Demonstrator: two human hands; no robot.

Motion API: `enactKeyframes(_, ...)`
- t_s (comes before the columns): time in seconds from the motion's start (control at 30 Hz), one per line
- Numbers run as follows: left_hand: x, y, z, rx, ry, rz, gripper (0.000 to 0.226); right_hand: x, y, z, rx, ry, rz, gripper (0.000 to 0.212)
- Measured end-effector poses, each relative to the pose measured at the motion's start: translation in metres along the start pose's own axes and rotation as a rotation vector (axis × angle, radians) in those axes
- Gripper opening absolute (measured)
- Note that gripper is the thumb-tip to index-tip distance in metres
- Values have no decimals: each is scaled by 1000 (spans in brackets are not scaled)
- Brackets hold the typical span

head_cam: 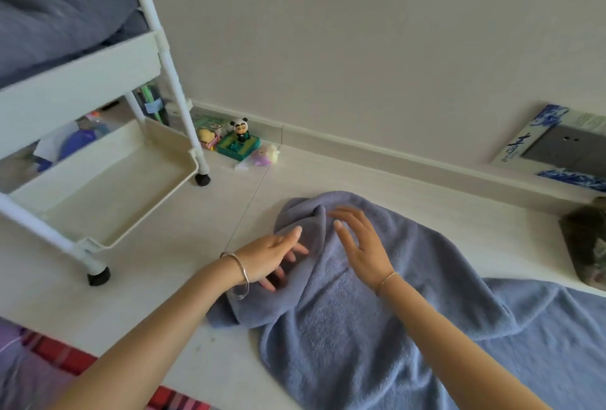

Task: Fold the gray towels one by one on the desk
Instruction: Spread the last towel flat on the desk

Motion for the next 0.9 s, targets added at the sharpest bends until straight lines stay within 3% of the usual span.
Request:
enactKeyframes(0.07,0,-10,4,-144,-98,-75,43,-2,-3,14,1,-146,36,34)
enactKeyframes(0.13,5,-21,-1,-215,-37,-114,32,-10,-2,29,-14,-263,50,39)
enactKeyframes(0.23,26,-36,-22,-153,352,-48,21,-26,0,46,-187,-430,4,50)
enactKeyframes(0.3,36,-41,-30,8,504,-17,24,-38,5,50,-322,-497,-41,78)
enactKeyframes(0.37,43,-47,-25,69,474,-54,31,-52,9,49,-354,-520,-51,95)
enactKeyframes(0.5,48,-56,-6,-4,356,-70,53,-73,10,38,-298,-498,-28,91)
enactKeyframes(0.57,50,-58,4,-138,304,-64,56,-81,9,34,-297,-521,-45,90)
enactKeyframes(0.63,50,-57,13,-433,216,-127,55,-85,8,31,-282,-560,-25,87)
enactKeyframes(0.73,45,-48,25,-774,56,-212,54,-82,3,23,-146,-524,119,69)
enactKeyframes(0.8,41,-38,27,-749,-9,-195,59,-70,-6,12,-96,-360,115,61)
enactKeyframes(0.9,38,-27,24,-483,8,-107,77,-37,-23,-8,-39,-51,-6,40)
Point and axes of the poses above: each hand's wrist, its own x-axis towards the middle knuckle, its own z-axis out of the palm, y = z × x, the point moved 4 cm from there along x, towards the middle knuckle, and after that the axes turned 7 degrees about -z, right-handed, at the moved point
